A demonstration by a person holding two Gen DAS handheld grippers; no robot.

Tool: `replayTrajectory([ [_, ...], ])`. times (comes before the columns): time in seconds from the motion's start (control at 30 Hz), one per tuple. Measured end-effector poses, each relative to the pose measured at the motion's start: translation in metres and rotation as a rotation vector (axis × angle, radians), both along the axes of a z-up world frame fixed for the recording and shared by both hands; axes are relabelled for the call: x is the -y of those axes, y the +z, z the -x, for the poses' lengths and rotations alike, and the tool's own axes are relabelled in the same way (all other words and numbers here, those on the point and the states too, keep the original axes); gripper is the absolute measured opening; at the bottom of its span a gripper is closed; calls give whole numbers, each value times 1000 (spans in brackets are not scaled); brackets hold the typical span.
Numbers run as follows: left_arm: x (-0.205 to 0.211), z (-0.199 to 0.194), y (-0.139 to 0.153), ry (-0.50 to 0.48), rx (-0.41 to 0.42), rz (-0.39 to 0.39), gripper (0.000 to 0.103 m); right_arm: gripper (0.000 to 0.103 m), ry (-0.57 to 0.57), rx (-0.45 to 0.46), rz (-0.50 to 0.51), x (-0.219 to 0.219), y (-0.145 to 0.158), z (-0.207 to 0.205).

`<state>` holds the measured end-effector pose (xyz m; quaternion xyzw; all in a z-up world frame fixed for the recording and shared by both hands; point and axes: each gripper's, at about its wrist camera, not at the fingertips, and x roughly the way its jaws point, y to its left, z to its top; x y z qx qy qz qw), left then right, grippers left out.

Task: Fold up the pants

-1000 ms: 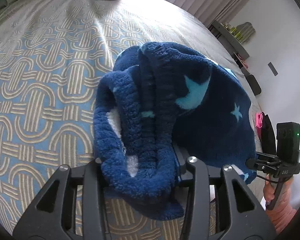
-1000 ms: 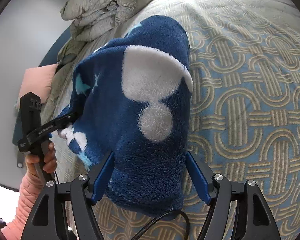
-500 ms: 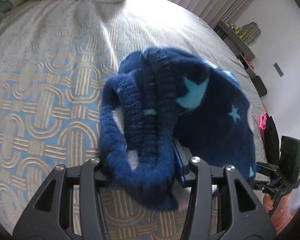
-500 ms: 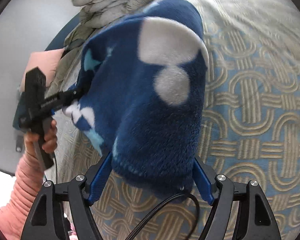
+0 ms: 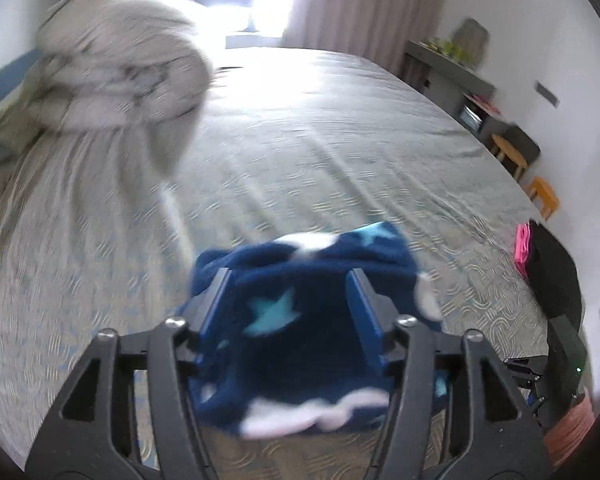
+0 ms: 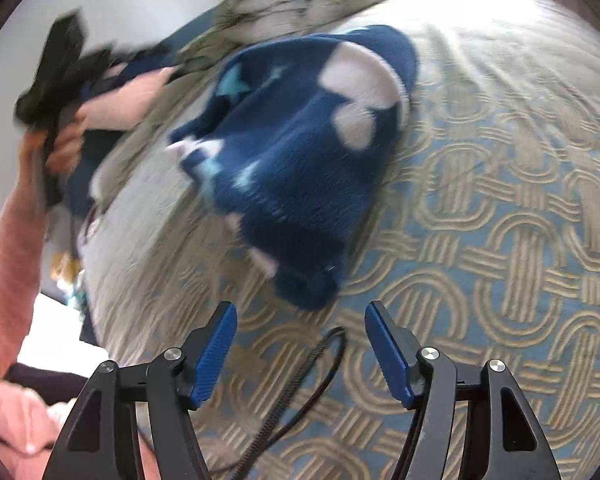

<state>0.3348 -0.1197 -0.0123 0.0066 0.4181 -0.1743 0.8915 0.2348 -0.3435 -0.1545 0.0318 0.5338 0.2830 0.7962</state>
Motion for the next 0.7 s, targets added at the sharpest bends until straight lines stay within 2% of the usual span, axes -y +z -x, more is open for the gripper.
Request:
replayTrajectory([
  [0.17, 82, -30, -11, -109, -58, -84, 60, 68, -61, 31, -40, 16, 8, -8],
  [0.27, 129, -54, -27, -190, -133, -150, 60, 68, -96, 36, -68, 10, 6, -18],
  [0.37, 169, -63, -52, -313, -212, -283, 65, 68, -97, 46, -81, 8, 2, -25],
  [0.4, 183, -64, -66, -347, -226, -380, 66, 68, -97, 46, -81, 4, 0, -24],
  [0.5, 201, -63, -93, -383, -217, -552, 66, 68, -106, 36, -100, 5, -8, -31],
  [0.57, 203, -67, -99, -378, -228, -558, 66, 68, -108, 22, -127, 5, -12, -37],
  [0.6, 202, -71, -101, -361, -247, -540, 58, 68, -111, 21, -133, 5, -12, -39],
  [0.63, 201, -75, -104, -324, -277, -514, 46, 68, -115, 27, -142, 4, -11, -41],
  [0.67, 201, -79, -105, -305, -301, -508, 27, 67, -120, 33, -147, 3, -10, -44],
  [0.7, 200, -82, -107, -262, -321, -504, 25, 63, -128, 40, -150, 2, -9, -47],
])
